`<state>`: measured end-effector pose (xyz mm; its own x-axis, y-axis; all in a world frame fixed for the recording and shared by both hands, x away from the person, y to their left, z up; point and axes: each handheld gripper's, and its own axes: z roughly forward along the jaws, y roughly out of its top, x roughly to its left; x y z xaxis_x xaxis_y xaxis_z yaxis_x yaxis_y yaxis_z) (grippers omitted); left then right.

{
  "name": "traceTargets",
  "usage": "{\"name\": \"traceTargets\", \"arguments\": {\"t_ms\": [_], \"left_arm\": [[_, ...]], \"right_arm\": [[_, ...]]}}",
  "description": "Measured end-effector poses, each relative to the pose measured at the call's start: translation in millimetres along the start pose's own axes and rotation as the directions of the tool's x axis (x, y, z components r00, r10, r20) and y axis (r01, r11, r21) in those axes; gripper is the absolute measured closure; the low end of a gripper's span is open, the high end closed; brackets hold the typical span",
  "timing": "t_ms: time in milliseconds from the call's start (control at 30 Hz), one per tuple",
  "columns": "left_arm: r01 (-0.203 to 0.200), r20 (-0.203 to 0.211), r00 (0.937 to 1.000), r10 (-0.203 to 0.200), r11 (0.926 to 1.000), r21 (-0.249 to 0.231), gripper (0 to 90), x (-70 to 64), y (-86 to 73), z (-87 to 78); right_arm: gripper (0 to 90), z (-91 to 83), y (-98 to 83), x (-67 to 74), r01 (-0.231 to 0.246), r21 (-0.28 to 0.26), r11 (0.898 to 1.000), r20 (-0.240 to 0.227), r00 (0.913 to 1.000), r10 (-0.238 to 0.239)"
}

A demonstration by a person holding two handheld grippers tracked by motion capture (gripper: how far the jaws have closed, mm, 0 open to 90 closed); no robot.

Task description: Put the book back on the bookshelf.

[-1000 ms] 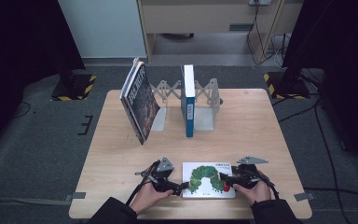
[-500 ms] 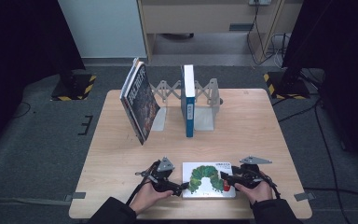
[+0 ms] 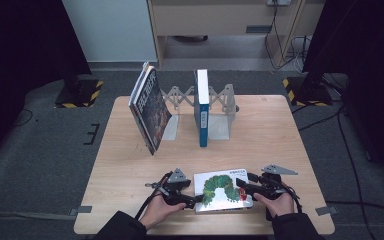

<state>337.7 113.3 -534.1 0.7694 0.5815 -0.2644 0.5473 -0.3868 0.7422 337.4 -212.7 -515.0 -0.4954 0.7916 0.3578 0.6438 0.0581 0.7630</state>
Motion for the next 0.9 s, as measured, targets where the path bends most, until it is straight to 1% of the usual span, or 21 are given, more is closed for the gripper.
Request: {"name": "traceTargets", "arguments": {"t_ms": [100,233,333,467,600,667,767,900], "left_arm": [[-0.007,0.013,0.9999,0.007,1.0000,0.000,20.4,-0.8,0.1,1.1],[-0.016,0.015,0.9998,0.016,0.9999,-0.001,19.9,-0.5,0.4,1.6],[-0.022,0.015,0.9996,0.022,0.9998,-0.001,19.5,0.5,1.2,1.4],[-0.026,0.010,0.9996,0.026,0.9996,-0.010,19.6,2.4,2.6,1.4],[-0.025,-0.008,0.9997,0.024,0.9996,-0.012,19.5,6.1,5.9,2.9],[-0.016,-0.008,0.9998,0.016,0.9998,-0.014,19.2,7.9,5.4,3.6],[-0.020,-0.013,0.9997,0.020,0.9997,-0.013,19.1,7.8,4.6,3.8],[-0.015,-0.016,0.9998,0.015,0.9998,-0.009,19.1,7.3,3.9,3.9]], "right_arm": [[38.1,1.9,1.3,1.4,0.008,-0.007,1.000,-0.001,1.0000,-0.008],[37.4,4.9,2.2,2.7,0.012,0.008,1.000,0.007,0.9999,-0.012],[37.5,5.9,4.1,2.8,0.011,0.003,1.000,0.006,0.9999,-0.011],[37.9,7.2,9.5,3.5,0.009,-0.026,1.000,0.002,1.0000,-0.009],[38.4,10.7,16.1,1.9,0.004,-0.046,0.999,-0.011,0.9999,-0.005],[38.5,13.5,16.8,-0.4,-0.007,-0.037,0.999,-0.013,0.9999,0.006],[37.3,17.0,14.0,-1.1,0.012,-0.007,1.000,0.008,0.9999,-0.012],[37.7,18.7,10.2,-1.2,-0.006,0.013,1.000,0.020,0.9998,0.005]]}}
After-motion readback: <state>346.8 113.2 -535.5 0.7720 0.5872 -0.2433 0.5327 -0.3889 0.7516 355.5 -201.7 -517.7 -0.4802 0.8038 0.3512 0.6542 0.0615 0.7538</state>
